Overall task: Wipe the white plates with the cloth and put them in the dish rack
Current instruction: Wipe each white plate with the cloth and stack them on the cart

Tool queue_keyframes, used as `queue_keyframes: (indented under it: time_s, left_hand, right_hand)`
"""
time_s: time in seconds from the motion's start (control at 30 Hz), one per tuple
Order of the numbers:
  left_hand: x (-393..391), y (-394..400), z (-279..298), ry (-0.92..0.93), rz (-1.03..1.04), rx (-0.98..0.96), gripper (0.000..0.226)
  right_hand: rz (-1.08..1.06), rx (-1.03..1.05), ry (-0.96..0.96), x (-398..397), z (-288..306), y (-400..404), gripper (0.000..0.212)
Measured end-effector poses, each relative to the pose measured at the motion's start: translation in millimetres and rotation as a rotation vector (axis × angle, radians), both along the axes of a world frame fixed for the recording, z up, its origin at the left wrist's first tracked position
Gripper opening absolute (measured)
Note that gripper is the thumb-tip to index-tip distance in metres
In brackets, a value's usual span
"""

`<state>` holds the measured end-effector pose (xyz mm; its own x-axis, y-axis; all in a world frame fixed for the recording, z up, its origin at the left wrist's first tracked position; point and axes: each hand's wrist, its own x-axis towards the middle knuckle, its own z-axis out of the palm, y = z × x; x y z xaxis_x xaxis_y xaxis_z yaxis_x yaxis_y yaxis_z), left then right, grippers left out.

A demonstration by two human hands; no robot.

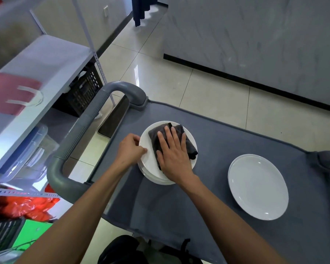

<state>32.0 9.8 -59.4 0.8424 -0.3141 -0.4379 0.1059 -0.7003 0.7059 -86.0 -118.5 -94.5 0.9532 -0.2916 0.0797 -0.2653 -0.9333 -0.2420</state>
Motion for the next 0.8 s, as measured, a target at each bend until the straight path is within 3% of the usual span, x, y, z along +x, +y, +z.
queue_keyframes:
  time_s: [0.17,0.3,0.8]
  left_hand:
    - [1,2,6,0.066,-0.026,-0.011,0.023]
    - [-2,2,9,0.258,0.07,-0.145,0.017]
    - [-2,9,22,0.532,-0.052,-0.327,0.035]
  right_hand:
    - [0.102,0.025,-0.037,-1,2,-14,0.063]
    - [0.12,0.063,-0.044,1,2,-19,0.062]
    - [-0.071,0.21,-0.051,-6,4,0,0.056]
